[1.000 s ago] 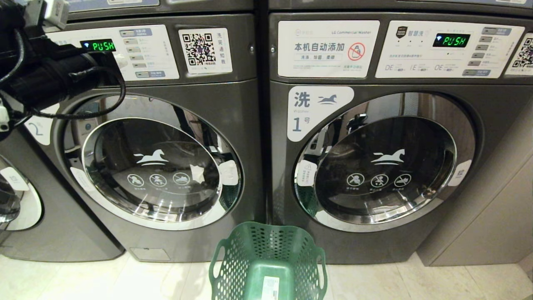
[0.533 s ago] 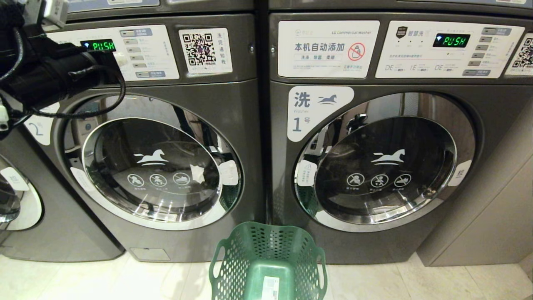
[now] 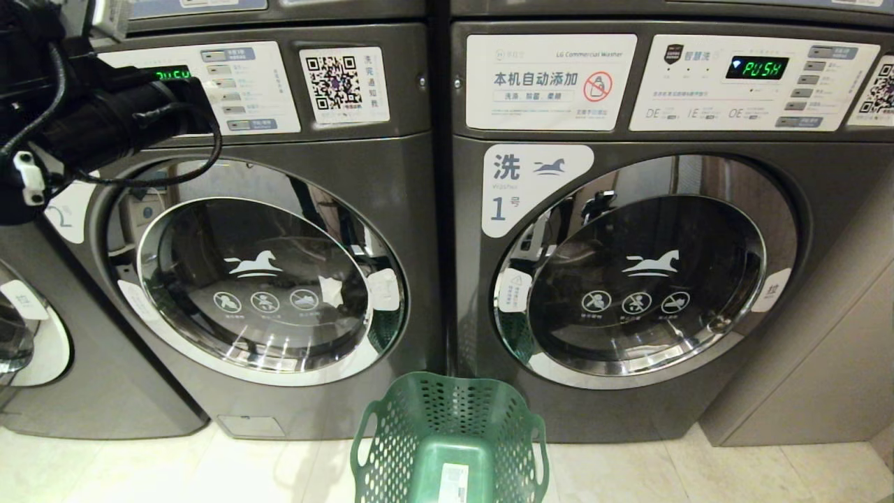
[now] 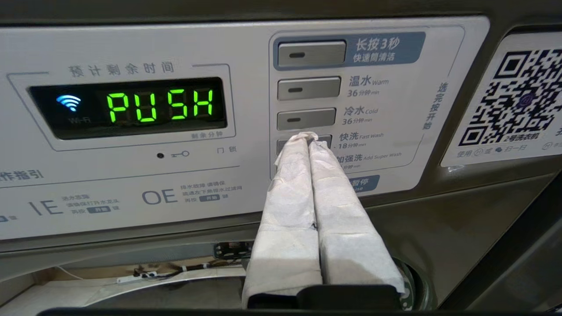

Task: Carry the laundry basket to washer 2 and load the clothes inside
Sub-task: Press the washing machine switch

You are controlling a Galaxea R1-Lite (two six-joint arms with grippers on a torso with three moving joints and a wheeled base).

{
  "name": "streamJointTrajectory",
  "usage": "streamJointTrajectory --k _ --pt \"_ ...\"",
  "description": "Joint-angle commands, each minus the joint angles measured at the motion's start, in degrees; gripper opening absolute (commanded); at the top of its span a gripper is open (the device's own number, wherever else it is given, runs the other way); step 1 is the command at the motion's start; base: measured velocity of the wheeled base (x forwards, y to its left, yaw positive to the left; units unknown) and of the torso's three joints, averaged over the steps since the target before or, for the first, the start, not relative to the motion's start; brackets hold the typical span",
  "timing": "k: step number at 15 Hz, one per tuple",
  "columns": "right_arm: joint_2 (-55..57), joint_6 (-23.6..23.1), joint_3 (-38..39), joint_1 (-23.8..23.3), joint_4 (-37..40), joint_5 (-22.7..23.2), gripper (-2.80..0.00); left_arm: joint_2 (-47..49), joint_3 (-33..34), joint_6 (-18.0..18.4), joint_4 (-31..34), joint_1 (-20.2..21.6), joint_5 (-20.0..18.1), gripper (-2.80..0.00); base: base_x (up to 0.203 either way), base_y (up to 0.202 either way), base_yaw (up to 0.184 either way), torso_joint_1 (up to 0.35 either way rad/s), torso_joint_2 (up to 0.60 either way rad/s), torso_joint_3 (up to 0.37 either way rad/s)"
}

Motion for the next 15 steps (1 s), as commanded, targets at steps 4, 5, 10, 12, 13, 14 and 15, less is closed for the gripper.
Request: streamJointTrajectory --k 4,5,10,12,13,14,15 --pt "0.04 -0.04 -0.05 0.02 0.04 0.00 -2.80 2.12 -0.50 0.00 -0.54 -0.09 -0.10 -2.80 0.000 0.000 0.000 0.000 0.00 0.000" --pt "0.04 -0.04 -0.05 0.02 0.04 0.00 -2.80 2.40 -0.65 0.00 -0.63 -0.23 -0.10 -2.80 0.000 0.000 0.000 0.000 0.00 0.000" --pt "0.04 -0.04 -0.05 0.02 0.04 -0.09 -2.80 4.95 -6.08 0.01 0.20 -0.94 0.07 -2.80 0.000 0.000 0.000 0.000 0.00 0.000" --pt "0.04 -0.04 -0.05 0.02 0.04 -0.09 -2.80 4.86 -6.12 0.09 0.76 -1.03 0.16 -2.80 0.000 0.000 0.000 0.000 0.00 0.000" --pt "0.04 -0.04 -0.05 0.02 0.04 -0.09 -2.80 4.86 -6.11 0.09 0.78 -1.12 0.16 -2.80 0.000 0.000 0.000 0.000 0.00 0.000" --pt "0.04 -0.04 -0.05 0.02 0.04 -0.09 -2.80 4.70 -5.86 0.09 0.78 -1.03 0.24 -2.80 0.000 0.000 0.000 0.000 0.00 0.000" --pt "0.04 -0.04 -0.05 0.02 0.04 0.00 -2.80 4.18 -5.20 0.09 0.85 -1.11 0.25 -2.80 0.000 0.000 0.000 0.000 0.00 0.000"
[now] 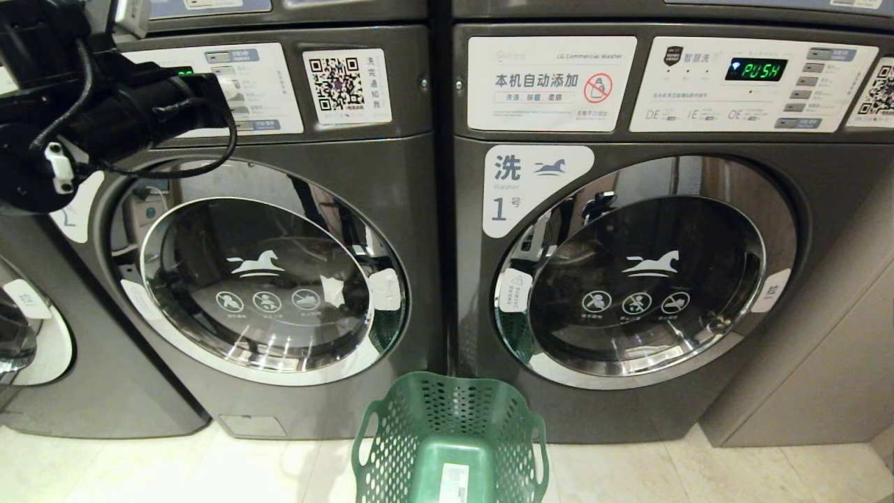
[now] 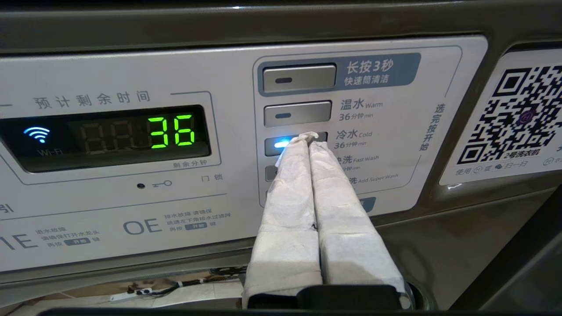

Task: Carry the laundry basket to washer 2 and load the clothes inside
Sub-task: Press the washing machine switch

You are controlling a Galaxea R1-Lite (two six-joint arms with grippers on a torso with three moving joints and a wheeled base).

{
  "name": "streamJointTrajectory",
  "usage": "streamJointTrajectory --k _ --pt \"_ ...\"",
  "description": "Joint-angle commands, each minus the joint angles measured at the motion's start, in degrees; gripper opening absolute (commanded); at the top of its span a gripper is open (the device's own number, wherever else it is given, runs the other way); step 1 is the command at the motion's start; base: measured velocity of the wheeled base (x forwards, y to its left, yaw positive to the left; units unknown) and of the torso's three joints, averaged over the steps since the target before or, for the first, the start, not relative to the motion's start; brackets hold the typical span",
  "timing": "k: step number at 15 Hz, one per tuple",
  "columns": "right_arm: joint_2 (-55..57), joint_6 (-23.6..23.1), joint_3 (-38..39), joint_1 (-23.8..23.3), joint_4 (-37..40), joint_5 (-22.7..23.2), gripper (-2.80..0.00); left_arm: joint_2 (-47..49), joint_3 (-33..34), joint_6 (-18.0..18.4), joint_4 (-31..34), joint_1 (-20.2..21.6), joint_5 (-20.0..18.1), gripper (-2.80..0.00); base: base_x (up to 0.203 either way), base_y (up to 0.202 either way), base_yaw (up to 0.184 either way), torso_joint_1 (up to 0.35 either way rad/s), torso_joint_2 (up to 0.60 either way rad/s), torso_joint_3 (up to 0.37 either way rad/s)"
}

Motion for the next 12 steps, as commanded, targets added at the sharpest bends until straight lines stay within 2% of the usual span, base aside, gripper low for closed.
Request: streamJointTrajectory --k 1,6,12 --pt "0.04 -0.01 0.00 0.02 0.03 0.02 -2.80 -0.87 1.81 0.03 0.05 -0.06 0.02 -2.80 0.000 0.000 0.000 0.000 0.00 0.000" --pt "0.04 0.07 0.00 0.02 0.03 0.02 -2.80 -6.36 11.27 -0.03 -0.61 0.02 0.17 -2.80 0.000 0.000 0.000 0.000 0.00 0.000" --pt "0.04 0.42 0.00 0.02 0.03 -0.06 -2.80 -6.43 11.87 0.03 -0.65 0.03 0.26 -2.80 0.000 0.000 0.000 0.000 0.00 0.000"
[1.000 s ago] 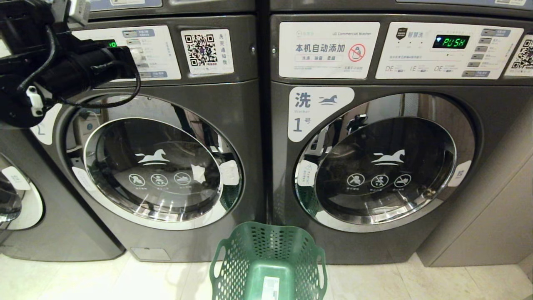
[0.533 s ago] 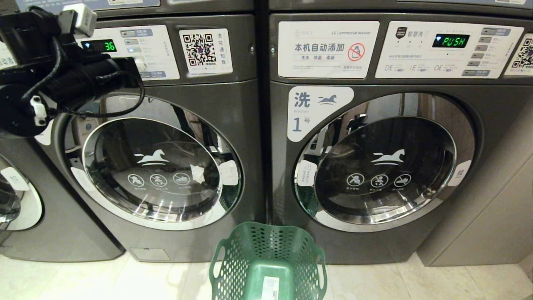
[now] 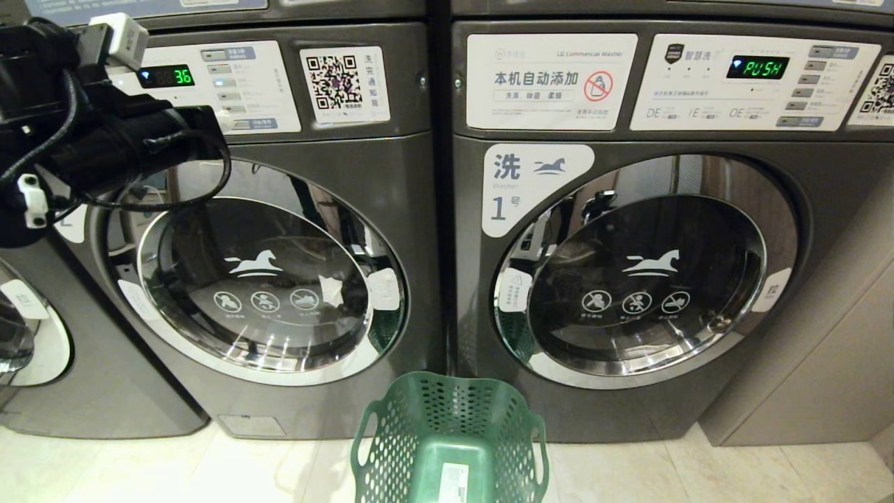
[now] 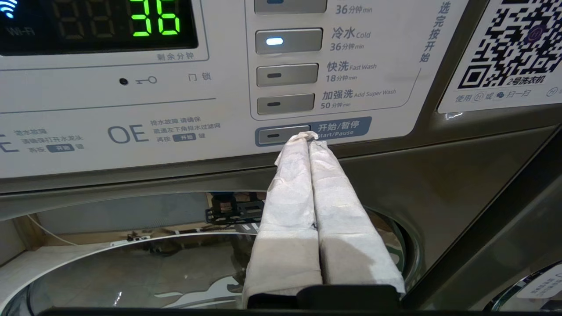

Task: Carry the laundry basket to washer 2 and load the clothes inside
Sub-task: Press the washing machine switch

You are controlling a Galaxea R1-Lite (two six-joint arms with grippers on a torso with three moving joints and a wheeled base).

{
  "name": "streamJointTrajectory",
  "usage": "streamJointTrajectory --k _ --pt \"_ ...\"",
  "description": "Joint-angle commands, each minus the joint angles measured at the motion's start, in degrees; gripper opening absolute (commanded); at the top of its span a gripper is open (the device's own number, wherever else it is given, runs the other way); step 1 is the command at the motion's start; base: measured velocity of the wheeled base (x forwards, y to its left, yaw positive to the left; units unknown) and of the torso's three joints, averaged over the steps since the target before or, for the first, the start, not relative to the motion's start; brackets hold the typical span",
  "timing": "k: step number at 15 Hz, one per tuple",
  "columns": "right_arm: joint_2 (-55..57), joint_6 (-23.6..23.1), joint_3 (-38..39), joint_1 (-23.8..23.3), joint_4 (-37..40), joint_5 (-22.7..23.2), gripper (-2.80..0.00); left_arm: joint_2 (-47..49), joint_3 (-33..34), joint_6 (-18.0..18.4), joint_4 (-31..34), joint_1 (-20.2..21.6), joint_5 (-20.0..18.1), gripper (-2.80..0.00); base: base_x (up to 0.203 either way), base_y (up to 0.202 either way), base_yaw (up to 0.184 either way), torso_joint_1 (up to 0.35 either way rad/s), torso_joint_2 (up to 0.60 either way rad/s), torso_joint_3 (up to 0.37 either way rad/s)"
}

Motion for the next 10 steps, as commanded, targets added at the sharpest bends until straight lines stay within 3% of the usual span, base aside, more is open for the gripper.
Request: streamJointTrajectory --k 1,10 --pt "0.04 0.11 0.01 0.02 0.03 -0.03 -2.80 0.19 -0.13 0.04 -0.08 -0.01 -0.13 -2.80 0.000 0.000 0.000 0.000 0.00 0.000" --pt "0.04 0.11 0.01 0.02 0.03 -0.03 -2.80 2.53 -2.72 0.04 -0.08 -0.01 -0.22 -2.80 0.000 0.000 0.000 0.000 0.00 0.000"
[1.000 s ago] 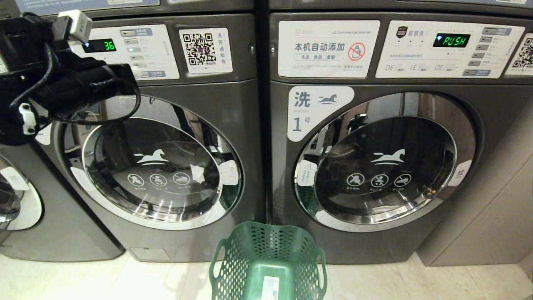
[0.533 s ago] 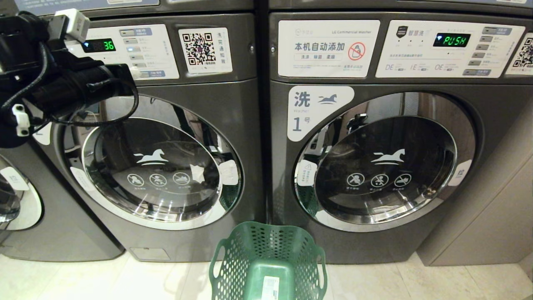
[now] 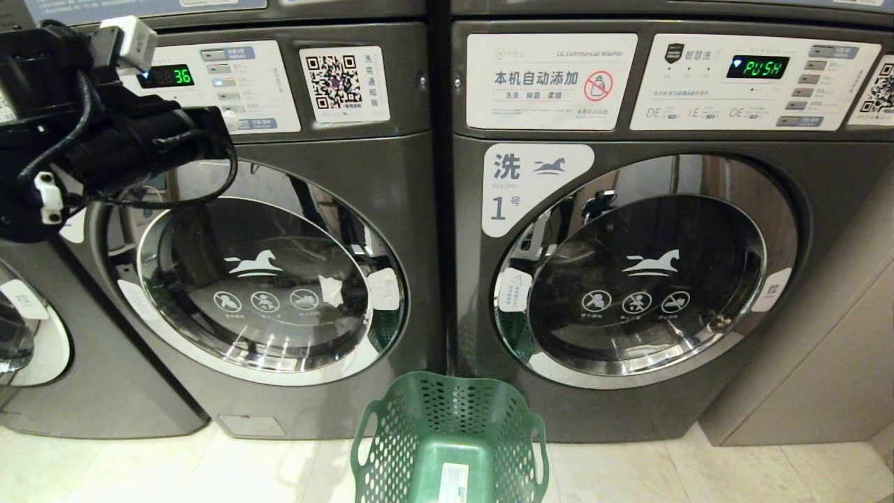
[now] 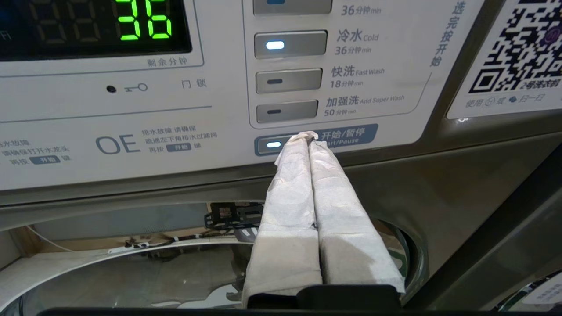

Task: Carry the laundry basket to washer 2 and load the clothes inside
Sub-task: Press the washing machine switch

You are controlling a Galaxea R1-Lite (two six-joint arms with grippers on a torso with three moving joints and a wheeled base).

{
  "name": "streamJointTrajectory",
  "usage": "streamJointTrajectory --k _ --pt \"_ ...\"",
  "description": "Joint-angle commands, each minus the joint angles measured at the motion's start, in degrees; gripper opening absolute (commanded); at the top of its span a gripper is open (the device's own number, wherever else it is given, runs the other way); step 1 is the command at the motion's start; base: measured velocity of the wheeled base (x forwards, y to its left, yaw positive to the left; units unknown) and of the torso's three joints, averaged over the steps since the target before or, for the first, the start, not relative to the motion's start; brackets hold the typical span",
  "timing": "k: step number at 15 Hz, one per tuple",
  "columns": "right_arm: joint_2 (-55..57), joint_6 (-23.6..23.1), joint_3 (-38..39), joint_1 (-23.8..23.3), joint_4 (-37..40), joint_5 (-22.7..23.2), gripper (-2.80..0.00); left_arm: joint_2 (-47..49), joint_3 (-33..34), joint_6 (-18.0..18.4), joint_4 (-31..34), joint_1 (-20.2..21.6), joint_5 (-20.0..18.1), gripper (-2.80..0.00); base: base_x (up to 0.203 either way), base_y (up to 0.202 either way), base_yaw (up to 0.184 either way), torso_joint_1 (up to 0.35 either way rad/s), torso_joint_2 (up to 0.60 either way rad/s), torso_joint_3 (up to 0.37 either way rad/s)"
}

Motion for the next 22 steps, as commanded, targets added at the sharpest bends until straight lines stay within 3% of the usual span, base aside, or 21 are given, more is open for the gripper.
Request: streamJointTrajectory --k 1,16,22 --pt "0.04 0.02 0.00 0.02 0.03 -0.01 -2.80 1.06 -0.83 0.03 -0.16 -0.01 -0.05 -2.80 0.000 0.000 0.000 0.000 0.00 0.000" --pt "0.04 0.02 0.00 0.02 0.03 -0.01 -2.80 5.57 -4.91 0.03 -0.16 0.08 0.03 -2.80 0.000 0.000 0.000 0.000 0.00 0.000" --pt "0.04 0.21 0.00 0.02 0.03 -0.02 -2.80 2.71 -2.00 0.03 -0.16 -0.01 0.12 -2.80 0.000 0.000 0.000 0.000 0.00 0.000"
